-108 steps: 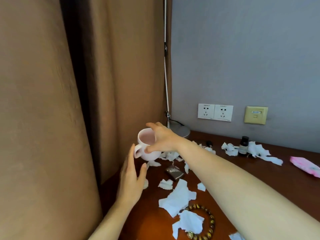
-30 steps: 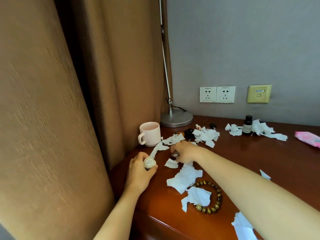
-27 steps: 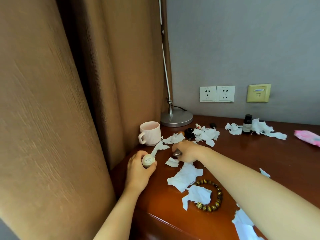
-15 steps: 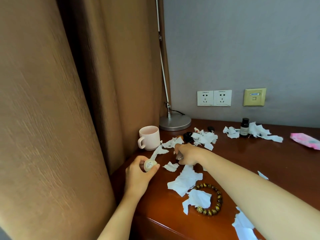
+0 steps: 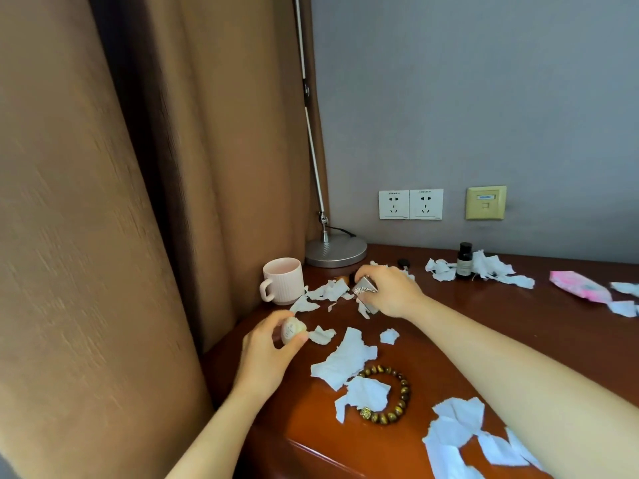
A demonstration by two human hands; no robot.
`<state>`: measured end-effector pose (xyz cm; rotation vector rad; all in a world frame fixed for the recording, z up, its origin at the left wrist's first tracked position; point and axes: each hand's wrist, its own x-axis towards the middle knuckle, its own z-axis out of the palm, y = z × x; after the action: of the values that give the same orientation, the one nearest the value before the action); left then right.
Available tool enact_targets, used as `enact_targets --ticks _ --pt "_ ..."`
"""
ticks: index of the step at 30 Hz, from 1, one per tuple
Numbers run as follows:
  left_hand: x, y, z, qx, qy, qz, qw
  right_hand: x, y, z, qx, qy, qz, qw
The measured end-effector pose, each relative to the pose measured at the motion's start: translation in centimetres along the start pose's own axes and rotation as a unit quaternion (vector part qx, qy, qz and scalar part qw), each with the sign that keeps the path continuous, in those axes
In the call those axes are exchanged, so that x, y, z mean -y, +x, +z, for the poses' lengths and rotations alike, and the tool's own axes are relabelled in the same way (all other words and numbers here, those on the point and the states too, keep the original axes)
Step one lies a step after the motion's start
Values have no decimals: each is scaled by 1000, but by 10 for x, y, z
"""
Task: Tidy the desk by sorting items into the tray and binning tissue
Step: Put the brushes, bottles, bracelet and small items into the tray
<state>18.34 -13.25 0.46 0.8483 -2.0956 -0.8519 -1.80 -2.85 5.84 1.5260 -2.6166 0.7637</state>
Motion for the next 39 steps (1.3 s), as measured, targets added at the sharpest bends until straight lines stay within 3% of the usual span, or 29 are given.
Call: enact_targets --ticks 12,20,28,39 --pt "-66 -13 -1 69 48 52 995 -21 -40 -42 72 72 2 995" --pt "-101 -32 10 89 73 90 989 -21 -71 -81 40 44 -5 998" --pt "-175 -57 30 127 91 207 966 -39 -134 -145 -6 52 14 999" --pt "-273 -99 70 208 6 336 919 -97 -233 -223 -74 -4 95 993"
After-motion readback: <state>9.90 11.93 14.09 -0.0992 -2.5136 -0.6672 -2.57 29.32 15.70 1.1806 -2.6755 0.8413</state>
